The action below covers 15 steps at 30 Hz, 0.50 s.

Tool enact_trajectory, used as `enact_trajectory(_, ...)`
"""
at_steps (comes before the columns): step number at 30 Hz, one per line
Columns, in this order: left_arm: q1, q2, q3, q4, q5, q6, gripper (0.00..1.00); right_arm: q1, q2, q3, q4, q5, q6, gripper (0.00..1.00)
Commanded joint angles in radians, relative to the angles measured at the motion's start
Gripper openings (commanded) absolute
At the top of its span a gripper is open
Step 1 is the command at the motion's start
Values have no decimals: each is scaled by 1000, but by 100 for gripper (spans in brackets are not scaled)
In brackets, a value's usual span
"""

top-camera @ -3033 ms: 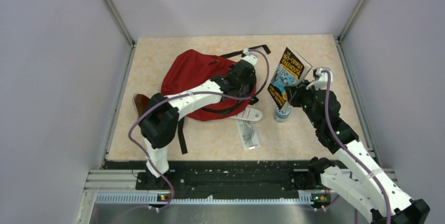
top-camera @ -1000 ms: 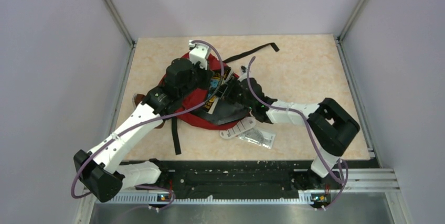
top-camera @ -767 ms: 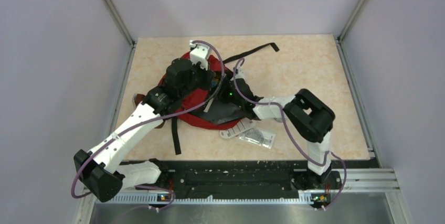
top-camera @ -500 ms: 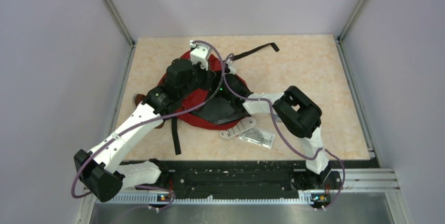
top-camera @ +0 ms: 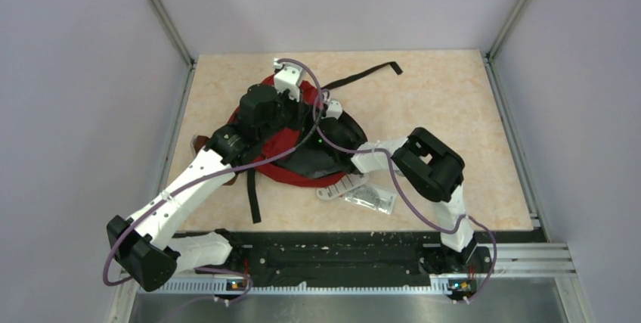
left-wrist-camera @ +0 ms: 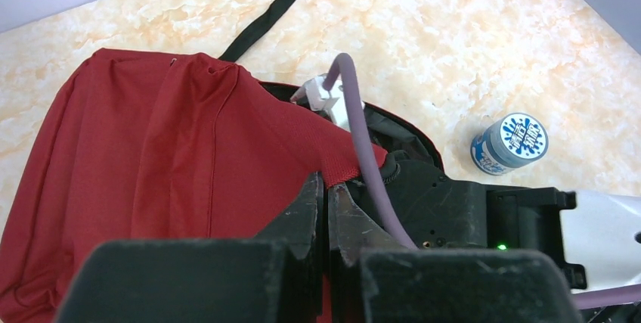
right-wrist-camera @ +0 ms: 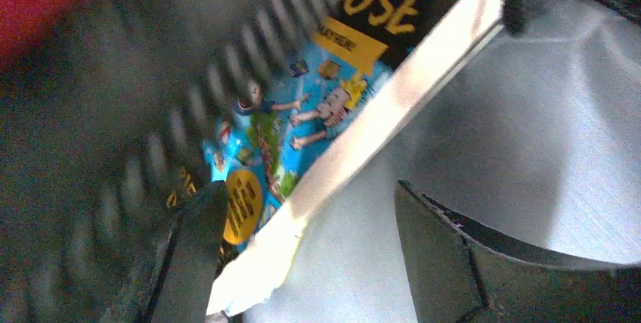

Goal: Pack the student bag
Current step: Place the book in the student bag.

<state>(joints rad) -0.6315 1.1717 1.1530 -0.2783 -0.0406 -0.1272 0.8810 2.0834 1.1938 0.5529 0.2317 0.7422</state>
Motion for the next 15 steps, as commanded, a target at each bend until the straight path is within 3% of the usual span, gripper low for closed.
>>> enact_trajectory(1, -2, -16, 8, 74, 30, 5, 0, 10, -120, -76, 57, 58, -30, 77)
enact_trajectory(7, -2, -9, 8, 73, 28, 9, 0, 10, -114, -101, 117, 19, -34, 55)
enact_trajectory(12, -2, -2, 6, 71, 24, 11, 0, 11, -26, 5, 97, -43, -58, 41)
enact_trajectory(15, -3, 5, 4, 73, 24, 21, 0, 8, 28, 99, 51, -73, -115, 38)
